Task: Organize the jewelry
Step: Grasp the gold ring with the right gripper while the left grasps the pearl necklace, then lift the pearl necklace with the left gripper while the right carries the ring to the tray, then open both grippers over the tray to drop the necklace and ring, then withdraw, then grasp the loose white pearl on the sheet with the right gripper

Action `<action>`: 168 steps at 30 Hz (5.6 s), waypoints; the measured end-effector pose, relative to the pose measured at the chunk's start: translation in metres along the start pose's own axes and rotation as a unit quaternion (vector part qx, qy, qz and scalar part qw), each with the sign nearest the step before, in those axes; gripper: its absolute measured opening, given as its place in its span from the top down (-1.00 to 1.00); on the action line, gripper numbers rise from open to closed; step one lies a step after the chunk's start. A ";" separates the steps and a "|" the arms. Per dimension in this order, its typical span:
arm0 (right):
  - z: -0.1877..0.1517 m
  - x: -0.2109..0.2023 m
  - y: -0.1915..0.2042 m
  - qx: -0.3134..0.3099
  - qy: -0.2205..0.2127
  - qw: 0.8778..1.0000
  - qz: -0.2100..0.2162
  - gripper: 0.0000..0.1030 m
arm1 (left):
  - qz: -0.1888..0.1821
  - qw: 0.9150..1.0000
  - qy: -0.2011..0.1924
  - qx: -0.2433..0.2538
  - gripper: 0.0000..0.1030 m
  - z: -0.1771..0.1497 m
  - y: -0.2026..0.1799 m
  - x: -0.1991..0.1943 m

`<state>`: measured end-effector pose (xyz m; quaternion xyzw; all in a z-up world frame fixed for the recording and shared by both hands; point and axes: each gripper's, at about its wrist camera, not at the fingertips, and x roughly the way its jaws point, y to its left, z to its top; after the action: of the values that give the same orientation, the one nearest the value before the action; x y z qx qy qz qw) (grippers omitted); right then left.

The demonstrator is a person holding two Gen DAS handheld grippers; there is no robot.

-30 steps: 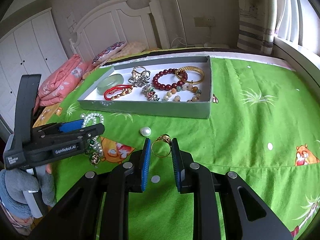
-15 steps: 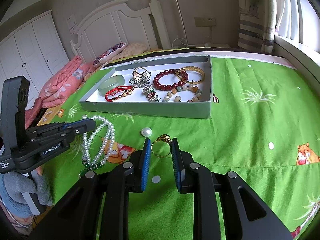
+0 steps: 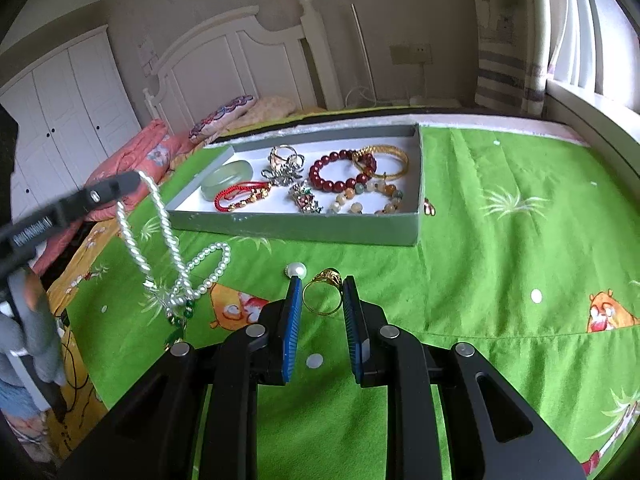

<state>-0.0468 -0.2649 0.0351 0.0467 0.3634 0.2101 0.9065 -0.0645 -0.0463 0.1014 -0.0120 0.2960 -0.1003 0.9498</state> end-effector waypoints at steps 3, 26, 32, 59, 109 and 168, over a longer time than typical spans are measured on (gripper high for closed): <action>0.001 -0.005 0.001 0.000 -0.008 1.000 0.004 0.60 | -0.003 1.000 -0.017 0.000 0.87 0.008 -0.004 -0.013; 0.011 -0.027 0.031 -0.044 -0.019 0.999 -0.025 0.60 | -0.009 0.997 -0.078 0.017 0.87 0.040 -0.016 -0.069; 0.019 -0.024 0.034 -0.052 -0.021 0.998 -0.026 0.60 | -0.006 0.995 -0.091 0.027 0.87 0.059 -0.017 -0.073; 0.057 -0.010 0.022 -0.060 -0.025 0.998 -0.012 0.60 | -0.005 0.992 -0.108 0.058 0.87 0.130 -0.031 -0.063; 0.058 0.049 0.023 -0.045 0.009 0.996 -0.076 -0.56 | 0.119 0.993 0.004 0.009 -0.95 0.030 0.059 0.055; 0.015 0.057 0.052 -0.094 0.080 0.990 -0.069 0.67 | 0.041 0.986 0.077 -0.143 -0.95 -0.059 0.142 0.035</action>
<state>-0.0180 -0.1932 0.0223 -0.0806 0.4156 0.1829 0.8873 -0.0438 0.0876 0.0213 -0.1276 0.3802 -0.0187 0.9159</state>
